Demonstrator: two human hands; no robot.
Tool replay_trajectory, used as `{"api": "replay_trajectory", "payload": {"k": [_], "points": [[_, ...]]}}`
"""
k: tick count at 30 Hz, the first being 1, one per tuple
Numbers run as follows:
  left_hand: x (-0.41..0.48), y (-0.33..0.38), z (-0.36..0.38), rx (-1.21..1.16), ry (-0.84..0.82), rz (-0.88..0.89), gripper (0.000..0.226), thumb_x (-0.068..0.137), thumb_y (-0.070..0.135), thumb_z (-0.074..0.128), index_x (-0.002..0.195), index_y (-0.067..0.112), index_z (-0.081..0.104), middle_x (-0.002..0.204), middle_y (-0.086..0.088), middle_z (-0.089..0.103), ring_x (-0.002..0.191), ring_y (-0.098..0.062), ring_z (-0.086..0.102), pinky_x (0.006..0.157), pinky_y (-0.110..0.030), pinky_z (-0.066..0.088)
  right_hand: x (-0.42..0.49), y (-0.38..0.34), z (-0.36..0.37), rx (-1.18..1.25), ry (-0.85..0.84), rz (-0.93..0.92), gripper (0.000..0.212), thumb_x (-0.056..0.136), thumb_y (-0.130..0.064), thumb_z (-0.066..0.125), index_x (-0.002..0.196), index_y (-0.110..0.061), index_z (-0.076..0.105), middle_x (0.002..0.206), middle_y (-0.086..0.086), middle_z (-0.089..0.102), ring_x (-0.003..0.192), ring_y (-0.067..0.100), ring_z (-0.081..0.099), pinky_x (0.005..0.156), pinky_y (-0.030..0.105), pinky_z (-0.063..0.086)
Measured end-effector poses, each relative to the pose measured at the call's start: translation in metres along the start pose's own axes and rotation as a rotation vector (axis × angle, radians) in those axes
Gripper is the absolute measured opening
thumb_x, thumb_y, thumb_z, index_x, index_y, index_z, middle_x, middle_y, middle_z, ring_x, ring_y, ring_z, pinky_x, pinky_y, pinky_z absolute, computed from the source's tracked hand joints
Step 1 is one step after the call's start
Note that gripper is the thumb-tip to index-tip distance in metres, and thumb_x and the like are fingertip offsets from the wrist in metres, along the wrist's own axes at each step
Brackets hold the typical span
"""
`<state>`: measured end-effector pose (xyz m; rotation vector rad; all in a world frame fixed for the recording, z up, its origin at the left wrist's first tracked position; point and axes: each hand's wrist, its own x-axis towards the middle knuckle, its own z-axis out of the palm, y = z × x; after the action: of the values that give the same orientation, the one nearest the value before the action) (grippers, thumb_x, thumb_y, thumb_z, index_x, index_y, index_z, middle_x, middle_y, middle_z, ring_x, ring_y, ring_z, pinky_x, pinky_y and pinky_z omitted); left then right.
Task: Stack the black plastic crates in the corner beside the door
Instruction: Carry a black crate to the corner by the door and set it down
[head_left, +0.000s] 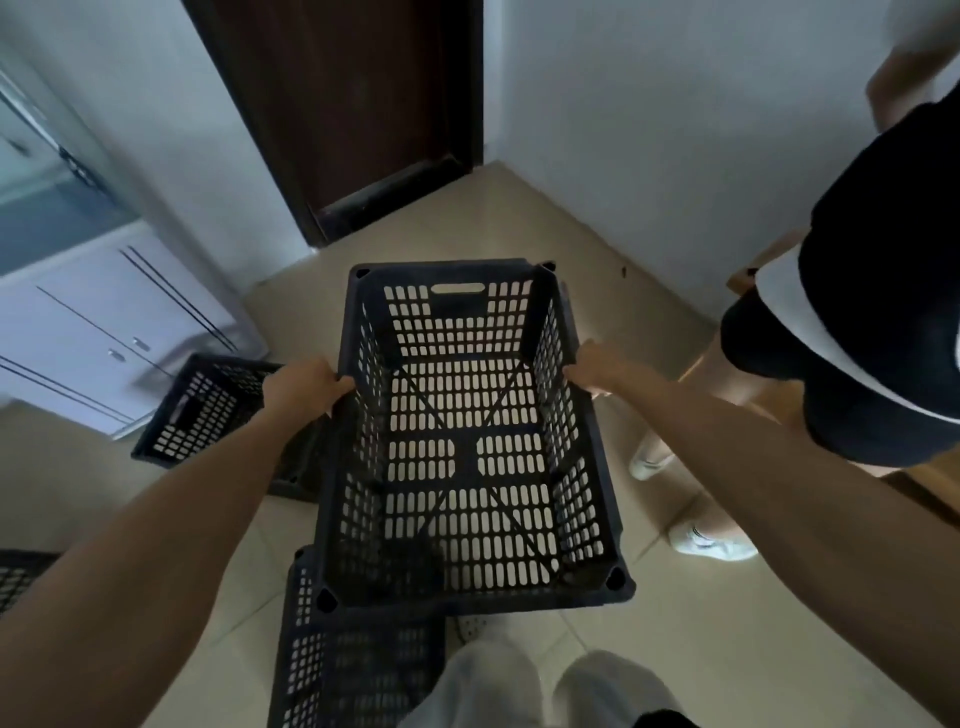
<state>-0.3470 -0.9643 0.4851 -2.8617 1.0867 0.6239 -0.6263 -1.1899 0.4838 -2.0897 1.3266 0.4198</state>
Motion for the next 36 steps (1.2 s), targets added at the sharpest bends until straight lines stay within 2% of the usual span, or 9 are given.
{"api": "replay_trajectory", "payload": {"k": [4, 8, 12, 19, 23, 25, 28, 30, 36], "points": [[0.071, 0.003, -0.033, 0.012, 0.037, -0.020, 0.044, 0.093, 0.046, 0.054, 0.073, 0.008, 0.064, 0.072, -0.008, 0.065, 0.070, -0.025, 0.063, 0.068, -0.035, 0.052, 0.065, -0.035, -0.036, 0.001, 0.007, -0.021, 0.033, 0.098, -0.021, 0.046, 0.117, 0.006, 0.054, 0.113, 0.019, 0.064, 0.085, 0.024, 0.059, 0.081, 0.031, 0.052], [0.147, 0.023, -0.054, -0.009, 0.046, -0.055, 0.043, 0.093, 0.046, 0.053, 0.077, 0.008, 0.064, 0.077, -0.009, 0.065, 0.070, -0.023, 0.061, 0.066, -0.033, 0.047, 0.137, -0.057, -0.070, 0.026, -0.007, -0.034, 0.037, 0.099, -0.020, 0.046, 0.122, 0.008, 0.052, 0.117, 0.020, 0.062, 0.103, 0.032, 0.064, 0.092, 0.039, 0.053], [0.235, 0.057, -0.072, -0.082, 0.047, -0.044, 0.039, 0.093, 0.042, 0.055, 0.082, 0.006, 0.065, 0.080, -0.011, 0.066, 0.072, -0.025, 0.062, 0.070, -0.037, 0.053, 0.228, -0.066, -0.114, 0.091, -0.071, 0.005, 0.039, 0.098, -0.020, 0.050, 0.126, 0.006, 0.049, 0.120, 0.022, 0.062, 0.103, 0.033, 0.066, 0.090, 0.038, 0.055], [0.381, 0.147, -0.122, -0.116, 0.050, -0.013, 0.038, 0.096, 0.039, 0.052, 0.084, 0.004, 0.061, 0.081, -0.008, 0.063, 0.070, -0.020, 0.058, 0.056, -0.026, 0.039, 0.379, -0.068, -0.221, 0.190, -0.069, 0.035, 0.029, 0.096, -0.019, 0.052, 0.115, 0.003, 0.058, 0.109, 0.020, 0.066, 0.095, 0.030, 0.067, 0.084, 0.039, 0.058], [0.458, 0.191, -0.140, -0.090, 0.038, 0.011, 0.050, 0.093, 0.056, 0.048, 0.083, 0.009, 0.061, 0.078, -0.007, 0.064, 0.071, -0.023, 0.062, 0.070, -0.036, 0.053, 0.446, -0.062, -0.273, 0.173, -0.026, 0.018, 0.025, 0.095, -0.024, 0.051, 0.106, -0.003, 0.060, 0.111, 0.017, 0.065, 0.095, 0.029, 0.064, 0.085, 0.038, 0.055], [0.497, 0.215, -0.146, -0.071, 0.023, 0.019, 0.050, 0.092, 0.058, 0.047, 0.084, 0.011, 0.062, 0.080, -0.006, 0.064, 0.074, -0.023, 0.063, 0.074, -0.039, 0.055, 0.475, -0.061, -0.297, 0.180, 0.029, 0.004, 0.029, 0.094, -0.026, 0.052, 0.114, -0.006, 0.058, 0.116, 0.017, 0.063, 0.101, 0.030, 0.061, 0.091, 0.039, 0.052], [0.550, 0.243, -0.150, -0.054, -0.012, 0.059, 0.049, 0.091, 0.056, 0.049, 0.085, 0.010, 0.063, 0.083, -0.007, 0.065, 0.078, -0.024, 0.064, 0.074, -0.038, 0.053, 0.502, -0.066, -0.329, 0.123, 0.062, 0.044, 0.040, 0.097, -0.027, 0.049, 0.126, 0.001, 0.050, 0.123, 0.019, 0.057, 0.112, 0.033, 0.055, 0.090, 0.034, 0.045], [0.587, 0.264, -0.153, -0.043, -0.031, 0.081, 0.048, 0.092, 0.054, 0.049, 0.087, 0.008, 0.064, 0.086, -0.008, 0.065, 0.081, -0.025, 0.063, 0.074, -0.037, 0.052, 0.525, -0.068, -0.350, 0.118, 0.066, 0.060, 0.032, 0.100, -0.021, 0.045, 0.122, 0.002, 0.048, 0.117, 0.017, 0.054, 0.110, 0.030, 0.052, 0.084, 0.030, 0.039], [0.703, 0.327, -0.170, -0.044, -0.130, 0.148, 0.041, 0.096, 0.043, 0.049, 0.096, 0.004, 0.064, 0.093, -0.012, 0.065, 0.087, -0.025, 0.062, 0.075, -0.037, 0.048, 0.634, -0.053, -0.400, 0.159, 0.062, 0.196, 0.041, 0.100, -0.019, 0.044, 0.132, 0.006, 0.041, 0.129, 0.023, 0.053, 0.115, 0.035, 0.054, 0.083, 0.033, 0.044]]}}
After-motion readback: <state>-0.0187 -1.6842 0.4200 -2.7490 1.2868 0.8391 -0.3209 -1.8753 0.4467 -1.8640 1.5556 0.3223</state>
